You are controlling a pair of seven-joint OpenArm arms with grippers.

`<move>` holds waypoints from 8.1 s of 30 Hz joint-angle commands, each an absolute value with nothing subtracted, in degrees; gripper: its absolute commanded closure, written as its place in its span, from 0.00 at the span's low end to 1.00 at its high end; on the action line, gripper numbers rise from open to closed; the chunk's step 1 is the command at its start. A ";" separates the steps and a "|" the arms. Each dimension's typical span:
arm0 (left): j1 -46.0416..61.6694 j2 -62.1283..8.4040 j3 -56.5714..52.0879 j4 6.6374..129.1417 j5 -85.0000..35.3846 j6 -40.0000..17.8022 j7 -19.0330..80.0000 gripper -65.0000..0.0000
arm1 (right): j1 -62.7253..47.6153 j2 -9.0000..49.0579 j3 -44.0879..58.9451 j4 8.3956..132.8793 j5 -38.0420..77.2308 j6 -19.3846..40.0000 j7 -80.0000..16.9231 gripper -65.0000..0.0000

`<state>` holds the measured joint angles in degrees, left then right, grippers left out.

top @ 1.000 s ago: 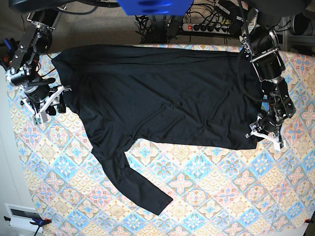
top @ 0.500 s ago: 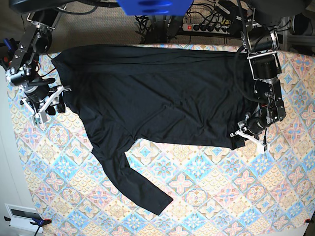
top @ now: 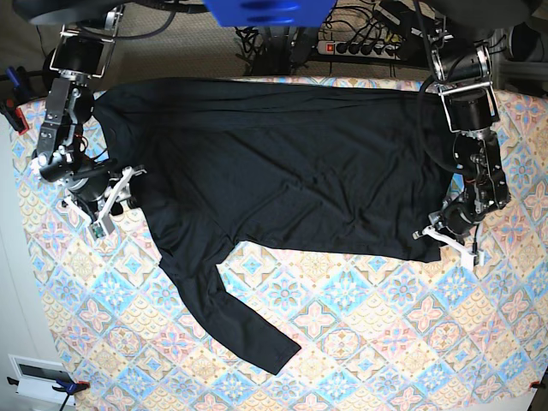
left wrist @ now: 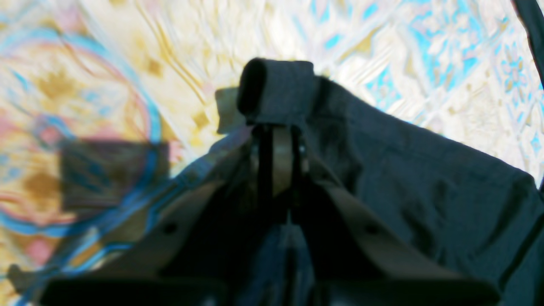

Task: Layout the t-shirt on the table in an organized manner, then fold the t-shirt properly
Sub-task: 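Grasp the side edges with both grippers and fold them toward the collar, then grasp the trailing sleeve cuff with the right gripper, then fold the sleeve up onto the shirt body with the right gripper, then grasp the hanging sleeve with the left gripper and fold it onto the body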

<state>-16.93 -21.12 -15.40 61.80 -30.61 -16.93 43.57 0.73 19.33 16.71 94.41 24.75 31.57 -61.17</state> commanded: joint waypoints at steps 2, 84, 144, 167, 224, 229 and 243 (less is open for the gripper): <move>-18.33 -21.85 -15.60 63.08 -31.43 -17.19 42.68 1.00 | 4.44 20.53 15.08 93.05 22.20 31.43 -58.59 0.63; 10.59 -30.64 -31.96 83.82 -47.87 -17.54 42.86 1.00 | -18.59 24.22 22.46 108.09 31.08 40.00 -50.33 1.00; 8.84 -28.26 -41.10 82.24 -58.42 -17.54 56.66 0.66 | 29.32 14.90 -1.10 55.87 19.91 40.00 -37.49 0.57; 8.84 -28.26 -41.01 82.15 -58.33 -17.54 56.66 0.66 | 24.66 14.81 -1.36 53.49 20.35 40.00 -33.98 0.99; -24.92 -4.53 12.53 66.33 -26.15 -17.19 49.10 0.66 | -8.92 19.74 -17.71 114.15 13.32 40.00 -50.77 0.74; -26.86 -0.57 16.48 57.54 -19.30 -17.19 42.15 0.66 | -8.84 19.74 -17.63 114.15 13.32 40.00 -50.77 0.74; -27.74 1.54 16.84 52.09 -21.32 -17.27 37.85 1.00 | -8.66 19.74 -14.73 114.15 13.41 40.00 -50.77 0.74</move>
<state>-26.57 1.56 16.91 51.37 -21.21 -16.84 37.45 -9.21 19.38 -14.85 112.95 12.56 39.90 -52.07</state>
